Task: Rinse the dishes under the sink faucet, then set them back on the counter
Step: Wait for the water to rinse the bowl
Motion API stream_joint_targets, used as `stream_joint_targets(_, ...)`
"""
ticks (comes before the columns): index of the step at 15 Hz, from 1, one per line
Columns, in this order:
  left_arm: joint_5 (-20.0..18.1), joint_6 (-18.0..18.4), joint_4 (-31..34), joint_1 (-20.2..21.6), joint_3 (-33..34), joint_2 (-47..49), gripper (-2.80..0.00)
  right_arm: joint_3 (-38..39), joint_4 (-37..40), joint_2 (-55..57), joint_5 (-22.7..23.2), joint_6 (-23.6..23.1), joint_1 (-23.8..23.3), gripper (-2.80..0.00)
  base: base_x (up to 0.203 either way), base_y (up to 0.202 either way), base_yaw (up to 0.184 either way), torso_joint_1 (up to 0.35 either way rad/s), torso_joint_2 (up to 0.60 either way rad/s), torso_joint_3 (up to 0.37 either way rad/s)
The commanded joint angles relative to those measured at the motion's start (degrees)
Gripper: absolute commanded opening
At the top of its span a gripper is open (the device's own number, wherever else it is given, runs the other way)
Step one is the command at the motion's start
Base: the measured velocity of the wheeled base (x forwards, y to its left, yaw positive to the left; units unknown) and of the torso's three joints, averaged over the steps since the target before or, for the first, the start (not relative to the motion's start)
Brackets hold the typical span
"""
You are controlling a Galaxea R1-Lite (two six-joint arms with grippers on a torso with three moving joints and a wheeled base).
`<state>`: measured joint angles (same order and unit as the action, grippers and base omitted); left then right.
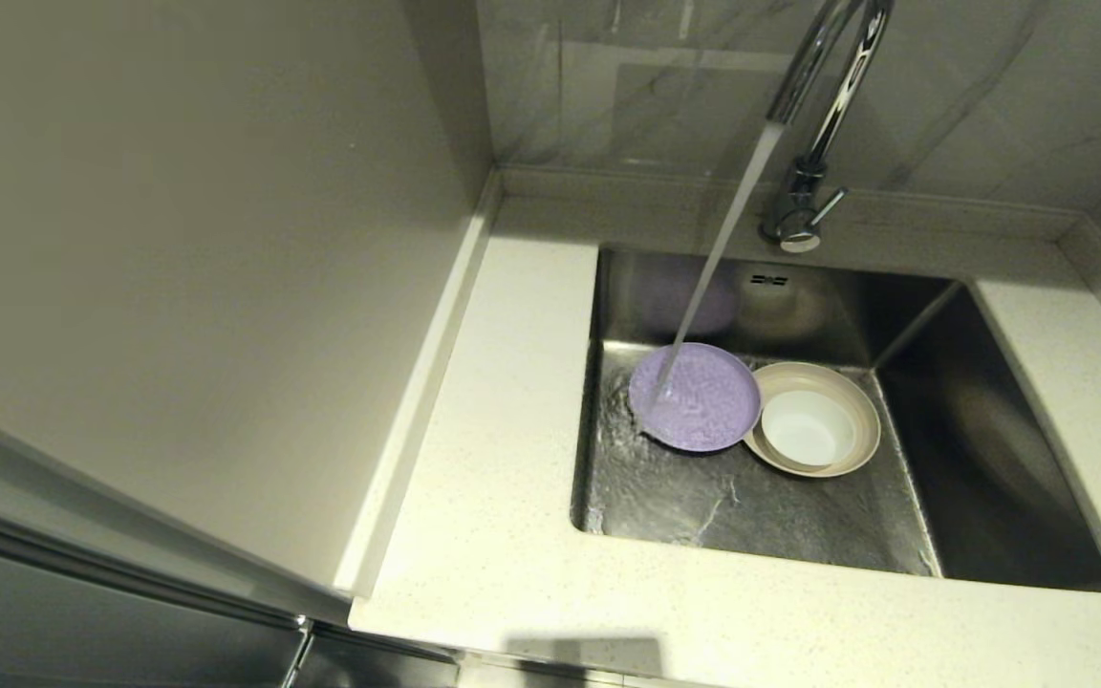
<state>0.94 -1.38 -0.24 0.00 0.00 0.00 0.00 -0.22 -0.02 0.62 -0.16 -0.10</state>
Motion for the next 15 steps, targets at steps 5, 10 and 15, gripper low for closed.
stream_joint_targets(5,0.03,-0.03,-0.02,0.0,0.0,-0.18,-2.8,0.0,-0.04,0.03,-0.01,-0.02,0.01,-2.8,0.0,0.0,0.0,0.0,0.0,0.0)
stream_joint_targets(10,0.03,-0.03,-0.02,0.0,0.0,-0.18,-2.8,0.0,-0.02,0.05,0.02,-0.02,0.01,-2.8,0.0,0.0,0.0,0.0,0.0,0.0)
stream_joint_targets(15,0.03,-0.03,-0.02,0.0,0.0,-0.18,-2.8,0.0,0.18,3.25,0.0,-0.13,0.01,-2.8,0.0,0.0,0.0,0.0,0.0,0.0)
